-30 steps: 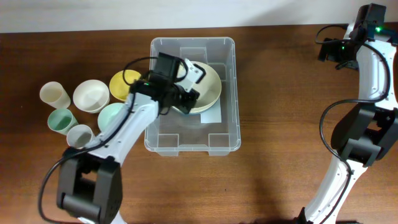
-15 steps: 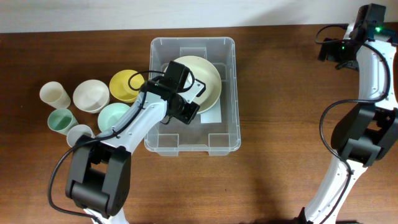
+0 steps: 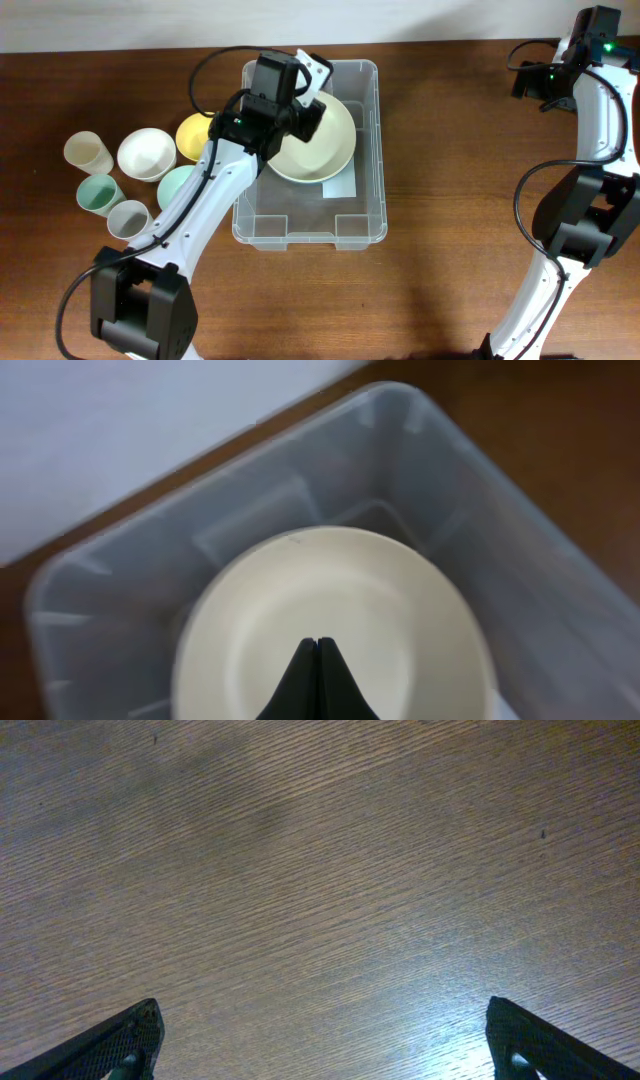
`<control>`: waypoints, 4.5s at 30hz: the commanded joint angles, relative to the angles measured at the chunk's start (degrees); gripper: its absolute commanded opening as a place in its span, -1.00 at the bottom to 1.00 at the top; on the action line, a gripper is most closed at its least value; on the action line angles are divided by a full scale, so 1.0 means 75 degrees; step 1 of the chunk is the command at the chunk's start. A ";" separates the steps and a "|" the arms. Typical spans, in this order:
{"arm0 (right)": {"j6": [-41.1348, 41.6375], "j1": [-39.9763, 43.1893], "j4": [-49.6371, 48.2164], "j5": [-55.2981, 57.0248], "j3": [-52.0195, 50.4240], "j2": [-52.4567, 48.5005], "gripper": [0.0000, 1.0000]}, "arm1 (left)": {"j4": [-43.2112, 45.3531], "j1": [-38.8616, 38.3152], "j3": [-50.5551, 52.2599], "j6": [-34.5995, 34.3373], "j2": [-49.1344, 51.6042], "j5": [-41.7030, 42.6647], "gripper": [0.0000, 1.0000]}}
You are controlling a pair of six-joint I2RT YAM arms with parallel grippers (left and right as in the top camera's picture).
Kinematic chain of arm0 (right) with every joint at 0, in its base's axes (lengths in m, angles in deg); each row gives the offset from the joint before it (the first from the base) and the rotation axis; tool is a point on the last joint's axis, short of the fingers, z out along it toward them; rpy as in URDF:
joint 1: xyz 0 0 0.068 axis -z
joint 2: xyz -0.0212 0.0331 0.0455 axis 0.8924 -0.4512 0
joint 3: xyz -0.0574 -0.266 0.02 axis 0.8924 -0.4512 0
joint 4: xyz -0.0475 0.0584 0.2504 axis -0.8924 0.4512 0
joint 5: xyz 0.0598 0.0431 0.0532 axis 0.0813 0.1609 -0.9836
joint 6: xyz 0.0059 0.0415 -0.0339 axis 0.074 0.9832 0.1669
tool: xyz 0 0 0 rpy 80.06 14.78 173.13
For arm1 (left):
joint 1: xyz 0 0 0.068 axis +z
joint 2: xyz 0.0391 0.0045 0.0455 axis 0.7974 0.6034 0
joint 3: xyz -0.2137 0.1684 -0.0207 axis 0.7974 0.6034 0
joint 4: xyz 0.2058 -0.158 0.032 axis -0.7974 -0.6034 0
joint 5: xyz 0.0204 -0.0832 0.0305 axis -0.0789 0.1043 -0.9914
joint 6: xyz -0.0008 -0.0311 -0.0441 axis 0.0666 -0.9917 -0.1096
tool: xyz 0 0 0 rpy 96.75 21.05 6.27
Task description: Pack container
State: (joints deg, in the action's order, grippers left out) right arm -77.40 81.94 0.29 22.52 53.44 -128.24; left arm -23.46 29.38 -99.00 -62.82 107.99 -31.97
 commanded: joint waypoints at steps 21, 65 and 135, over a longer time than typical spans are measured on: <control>0.0087 0.0000 -0.0003 -0.0015 -0.0055 0.0128 0.98 | -0.1489 0.3450 -0.0119 -0.3424 -0.1244 -0.2696 -0.99; 0.0087 0.0000 -0.0003 -0.0015 -0.0055 0.0128 0.98 | -0.1288 0.7344 -0.0111 -0.3972 0.1358 -0.0050 0.38; 0.0087 0.0000 -0.0003 -0.0015 -0.0055 0.0128 0.98 | -0.1772 0.1970 -0.1067 -0.2186 -0.1326 0.2818 -0.99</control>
State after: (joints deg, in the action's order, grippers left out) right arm -77.43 81.94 0.29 22.52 53.44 -128.24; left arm -35.33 49.84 -106.59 -84.68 97.54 -12.23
